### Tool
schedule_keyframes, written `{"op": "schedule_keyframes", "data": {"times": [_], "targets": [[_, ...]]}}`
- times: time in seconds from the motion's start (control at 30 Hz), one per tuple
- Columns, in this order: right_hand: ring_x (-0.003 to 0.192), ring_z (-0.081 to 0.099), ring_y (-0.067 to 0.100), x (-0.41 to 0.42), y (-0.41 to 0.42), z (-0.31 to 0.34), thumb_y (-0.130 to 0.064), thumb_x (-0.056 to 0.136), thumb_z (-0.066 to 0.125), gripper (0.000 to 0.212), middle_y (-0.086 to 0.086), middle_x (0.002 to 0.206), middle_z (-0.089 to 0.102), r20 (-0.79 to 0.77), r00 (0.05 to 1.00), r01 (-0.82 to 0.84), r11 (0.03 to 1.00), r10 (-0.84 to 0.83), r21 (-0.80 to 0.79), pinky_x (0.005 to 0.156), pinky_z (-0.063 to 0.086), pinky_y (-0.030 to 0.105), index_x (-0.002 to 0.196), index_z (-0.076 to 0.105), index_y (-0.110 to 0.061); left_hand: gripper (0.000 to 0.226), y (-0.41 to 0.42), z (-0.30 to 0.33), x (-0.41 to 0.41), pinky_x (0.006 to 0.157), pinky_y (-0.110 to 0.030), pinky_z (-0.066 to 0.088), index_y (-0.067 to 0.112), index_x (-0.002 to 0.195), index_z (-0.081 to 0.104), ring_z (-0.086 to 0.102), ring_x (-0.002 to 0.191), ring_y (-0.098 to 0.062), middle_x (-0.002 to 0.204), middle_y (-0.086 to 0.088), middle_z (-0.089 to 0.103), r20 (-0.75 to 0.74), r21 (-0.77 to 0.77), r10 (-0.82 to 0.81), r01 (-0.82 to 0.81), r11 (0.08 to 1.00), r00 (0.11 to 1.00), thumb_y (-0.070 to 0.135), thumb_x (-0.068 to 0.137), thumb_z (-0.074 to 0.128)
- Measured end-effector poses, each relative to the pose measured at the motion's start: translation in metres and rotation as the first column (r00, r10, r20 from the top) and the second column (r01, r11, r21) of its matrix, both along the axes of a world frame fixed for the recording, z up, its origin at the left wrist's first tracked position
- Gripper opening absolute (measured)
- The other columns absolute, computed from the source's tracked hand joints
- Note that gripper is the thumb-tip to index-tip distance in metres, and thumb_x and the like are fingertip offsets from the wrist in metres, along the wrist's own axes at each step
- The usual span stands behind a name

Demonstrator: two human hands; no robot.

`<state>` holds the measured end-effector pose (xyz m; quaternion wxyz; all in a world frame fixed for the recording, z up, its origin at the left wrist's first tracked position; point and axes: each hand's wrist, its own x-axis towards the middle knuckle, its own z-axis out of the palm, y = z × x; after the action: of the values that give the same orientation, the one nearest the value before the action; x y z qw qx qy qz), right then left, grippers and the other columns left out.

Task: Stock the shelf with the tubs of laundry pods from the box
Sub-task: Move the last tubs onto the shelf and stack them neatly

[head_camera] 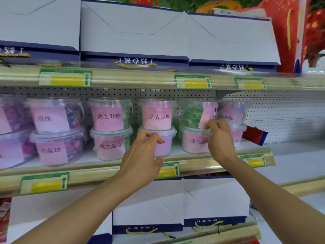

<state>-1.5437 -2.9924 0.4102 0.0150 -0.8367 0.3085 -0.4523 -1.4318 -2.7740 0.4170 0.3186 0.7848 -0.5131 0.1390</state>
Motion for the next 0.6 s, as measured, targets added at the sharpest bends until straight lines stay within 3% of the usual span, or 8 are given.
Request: {"op": "schedule_keyframes", "data": {"times": [0.23,0.33,0.4,0.47,0.53,0.6], "targets": [[0.104,0.048,0.029,-0.006,-0.011,0.0,0.0,0.079,0.066,0.028,0.01,0.111,0.048,-0.003,0.993,-0.119,0.993,0.119,-0.01,0.079,0.045,0.036,0.105,0.057,-0.007,0.042,-0.033,0.006,-0.018,0.09,-0.038,0.048,0.025,0.123,0.045,0.05,0.114,-0.015,0.127,0.006,0.036,-0.002,-0.008,0.007,-0.007,1.0,1.0,0.021,0.084,0.062],[0.101,0.048,0.019,-0.015,-0.018,0.004,-0.004,0.08,0.066,0.037,0.004,0.113,0.046,0.101,0.964,-0.258,0.96,0.247,0.113,0.079,0.043,0.028,0.112,0.05,-0.01,0.045,-0.055,0.008,-0.031,0.093,-0.035,0.045,0.024,0.124,0.044,0.048,0.116,-0.012,0.128,0.007,0.041,-0.005,-0.046,0.002,-0.003,0.999,1.0,0.021,0.084,0.064],[0.097,0.049,0.015,-0.021,-0.03,0.013,0.003,0.079,0.059,0.042,0.002,0.112,0.048,0.294,0.899,-0.403,0.875,0.325,0.267,0.073,0.04,0.017,0.117,0.044,-0.009,0.045,-0.072,0.011,-0.038,0.094,-0.029,0.042,0.023,0.125,0.044,0.046,0.118,-0.009,0.13,0.008,0.044,-0.018,-0.088,0.007,-0.008,0.996,1.0,0.02,0.085,0.064],[0.101,0.05,0.017,-0.021,-0.051,0.025,0.008,0.081,0.047,0.046,0.002,0.113,0.05,0.413,0.843,-0.512,0.753,0.346,0.414,0.073,0.04,0.017,0.124,0.039,-0.007,0.049,-0.088,0.013,-0.046,0.096,-0.021,0.036,0.023,0.13,0.042,0.043,0.122,-0.008,0.135,0.008,0.044,-0.046,-0.106,0.017,-0.022,0.994,0.999,0.02,0.086,0.063],[0.096,0.05,0.019,-0.015,-0.071,0.035,0.011,0.082,0.04,0.047,0.001,0.101,0.054,0.449,0.802,-0.59,0.64,0.394,0.492,0.073,0.042,0.024,0.124,0.04,-0.01,0.055,-0.104,0.016,-0.051,0.094,-0.017,0.03,0.024,0.136,0.037,0.042,0.121,-0.007,0.138,0.008,0.043,-0.106,-0.107,0.032,-0.043,0.993,0.994,0.02,0.087,0.061],[0.08,0.05,0.02,-0.009,-0.083,0.043,0.014,0.079,0.039,0.043,0.0,0.085,0.057,0.437,0.77,-0.637,0.551,0.464,0.539,0.06,0.039,0.026,0.111,0.049,-0.013,0.06,-0.117,0.019,-0.055,0.087,-0.016,0.03,0.026,0.14,0.032,0.044,0.109,-0.004,0.132,0.009,0.045,-0.189,-0.113,0.044,-0.067,0.991,0.981,0.02,0.088,0.06]]}}
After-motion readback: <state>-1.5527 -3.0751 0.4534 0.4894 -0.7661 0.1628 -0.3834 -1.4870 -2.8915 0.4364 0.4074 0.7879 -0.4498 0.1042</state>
